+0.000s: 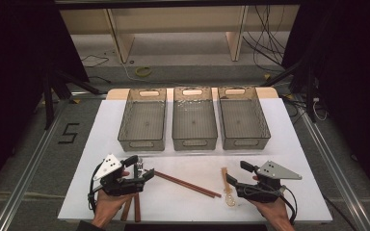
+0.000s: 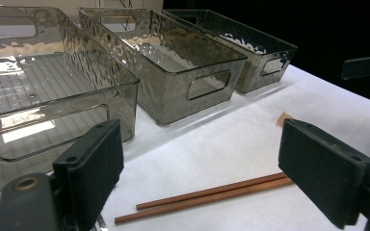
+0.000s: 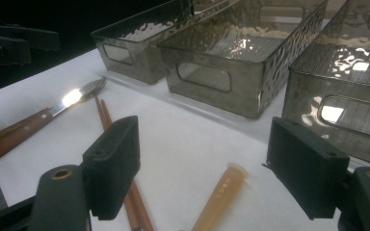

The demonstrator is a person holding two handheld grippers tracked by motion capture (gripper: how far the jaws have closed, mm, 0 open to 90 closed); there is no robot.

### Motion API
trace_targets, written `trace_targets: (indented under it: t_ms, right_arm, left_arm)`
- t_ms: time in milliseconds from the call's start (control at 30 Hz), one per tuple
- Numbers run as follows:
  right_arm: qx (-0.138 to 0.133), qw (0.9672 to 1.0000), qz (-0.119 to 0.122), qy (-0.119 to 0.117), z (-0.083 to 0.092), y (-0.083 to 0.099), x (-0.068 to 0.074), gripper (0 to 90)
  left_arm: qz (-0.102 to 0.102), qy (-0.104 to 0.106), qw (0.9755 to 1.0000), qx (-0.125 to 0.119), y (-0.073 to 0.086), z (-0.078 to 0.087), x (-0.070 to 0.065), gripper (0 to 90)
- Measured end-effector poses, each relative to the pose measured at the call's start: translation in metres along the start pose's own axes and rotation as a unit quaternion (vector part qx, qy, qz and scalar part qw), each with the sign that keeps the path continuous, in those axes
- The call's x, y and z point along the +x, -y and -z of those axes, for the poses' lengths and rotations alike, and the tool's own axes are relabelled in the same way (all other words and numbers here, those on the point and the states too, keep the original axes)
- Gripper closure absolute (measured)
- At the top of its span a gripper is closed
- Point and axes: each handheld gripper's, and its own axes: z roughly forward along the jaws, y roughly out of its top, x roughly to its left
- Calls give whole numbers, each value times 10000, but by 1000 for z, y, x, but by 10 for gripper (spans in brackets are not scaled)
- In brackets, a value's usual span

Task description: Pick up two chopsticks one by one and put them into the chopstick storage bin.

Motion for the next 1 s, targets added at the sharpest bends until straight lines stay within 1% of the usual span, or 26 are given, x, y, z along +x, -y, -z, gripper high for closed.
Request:
trace_targets:
  t_ms: [200, 367, 433, 500, 567, 600, 633, 667, 733, 900, 1000]
  right_arm:
    - [15, 10000, 0, -26, 0, -2, 0, 282]
    - [75, 9999, 24, -70, 0, -8, 0, 282]
    - [144, 9998, 86, -97, -1, -12, 1, 284]
    - [269, 9994, 177, -111, -3, -18, 2, 288]
    - [402, 9986, 321, -153, -5, -25, 3, 293]
    - [475, 9981, 353, -170, -6, -29, 4, 293]
    - [475, 9981, 353, -170, -6, -29, 4, 293]
    - [615, 9969, 405, -271, -9, -37, 5, 299]
    - [781, 9952, 466, -371, -13, -44, 5, 299]
    - [1032, 9918, 618, -435, -24, -57, 9, 301]
    - [1186, 9891, 722, -487, -31, -62, 12, 300]
  left_arm:
    - [-13, 7, 10000, 13, 0, 0, 0, 152]
    - [4, -7, 10000, 10, 0, 0, 1, 152]
    - [1, -16, 10000, 27, 0, -1, 2, 152]
    - [-3, -32, 10000, 33, 0, -1, 2, 152]
    - [-4, -31, 10000, 36, 0, -1, 2, 152]
    - [-8, -33, 10000, 38, 0, -1, 2, 152]
    - [-8, -33, 10000, 38, 0, -1, 2, 152]
    - [-2, -36, 10000, 41, 1, -1, 2, 152]
    - [-1, -41, 10000, 44, 1, -1, 2, 152]
    - [-1, -52, 10000, 30, 0, 0, 4, 152]
    - [6, -85, 10000, 30, 0, 0, 7, 152]
